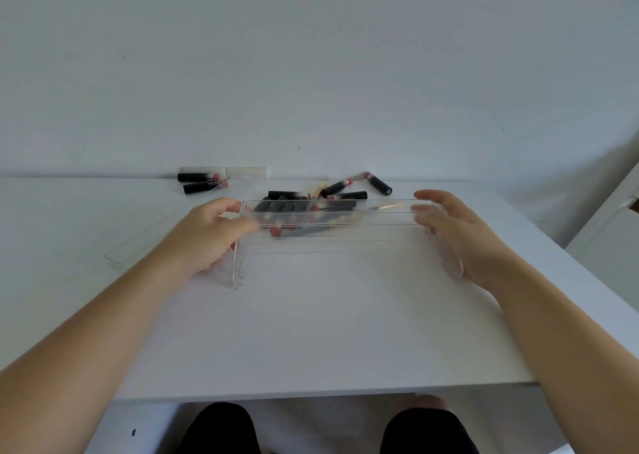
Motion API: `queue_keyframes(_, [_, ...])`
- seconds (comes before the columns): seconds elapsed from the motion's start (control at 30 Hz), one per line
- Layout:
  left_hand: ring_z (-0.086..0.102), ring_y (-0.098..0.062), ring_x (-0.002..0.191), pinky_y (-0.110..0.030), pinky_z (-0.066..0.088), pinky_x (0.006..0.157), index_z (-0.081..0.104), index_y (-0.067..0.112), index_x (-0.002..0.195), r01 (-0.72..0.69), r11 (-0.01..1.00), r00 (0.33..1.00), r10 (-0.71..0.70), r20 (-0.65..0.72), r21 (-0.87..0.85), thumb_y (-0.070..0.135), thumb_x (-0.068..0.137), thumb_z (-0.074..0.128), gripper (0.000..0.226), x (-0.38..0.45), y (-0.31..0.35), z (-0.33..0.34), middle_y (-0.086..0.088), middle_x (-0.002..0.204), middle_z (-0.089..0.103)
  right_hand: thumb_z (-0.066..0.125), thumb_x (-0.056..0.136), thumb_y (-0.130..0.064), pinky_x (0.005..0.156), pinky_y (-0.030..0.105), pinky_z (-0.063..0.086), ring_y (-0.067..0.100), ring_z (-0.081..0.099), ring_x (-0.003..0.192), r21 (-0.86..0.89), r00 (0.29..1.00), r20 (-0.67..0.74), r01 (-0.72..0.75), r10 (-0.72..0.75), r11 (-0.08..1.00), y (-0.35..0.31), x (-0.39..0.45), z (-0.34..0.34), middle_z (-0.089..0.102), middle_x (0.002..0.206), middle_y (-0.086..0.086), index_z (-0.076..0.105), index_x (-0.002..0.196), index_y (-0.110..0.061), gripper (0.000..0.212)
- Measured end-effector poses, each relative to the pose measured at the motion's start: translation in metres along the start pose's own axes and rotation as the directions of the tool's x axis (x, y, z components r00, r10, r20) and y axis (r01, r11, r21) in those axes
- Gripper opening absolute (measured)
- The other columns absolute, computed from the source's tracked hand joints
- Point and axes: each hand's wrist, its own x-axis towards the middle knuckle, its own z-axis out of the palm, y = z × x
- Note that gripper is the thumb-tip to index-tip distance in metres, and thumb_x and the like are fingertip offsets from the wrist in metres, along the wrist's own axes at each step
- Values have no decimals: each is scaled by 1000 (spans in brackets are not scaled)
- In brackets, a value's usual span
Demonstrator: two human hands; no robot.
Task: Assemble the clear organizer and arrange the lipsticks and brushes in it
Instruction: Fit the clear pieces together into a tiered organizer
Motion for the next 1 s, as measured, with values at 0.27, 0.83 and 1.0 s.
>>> queue_keyframes(0.27, [38,-6,38,-31,33,58,64,8,95,-87,996,985,88,-147,17,53,87,50,49,-2,4,13,12,46,43,45,101,-21,76,23,45,7,70,89,74,988,-154,35,-23,997,-7,-2,7,77,101,-1,74,101,-33,31])
queue_keyframes(0.83, [60,-34,100,-40,46,82,69,23,119,-99,765,858,390,-335,637,41,95,60,32,15,1,-31,-7,112,70,45,102,-26,75,23,43,10,69,100,75,981,-195,26,-11,997,-8,-1,11,75,102,-2,70,106,-32,26])
queue_keyframes(1.0, [54,-38,117,-42,40,89,61,16,115,198,596,967,11,-255,778,54,94,57,44,27,-16,-36,-12,128,64,45,102,-28,82,27,44,11,69,99,69,979,-201,38,-23,997,-3,3,11,75,100,-3,70,105,-33,26])
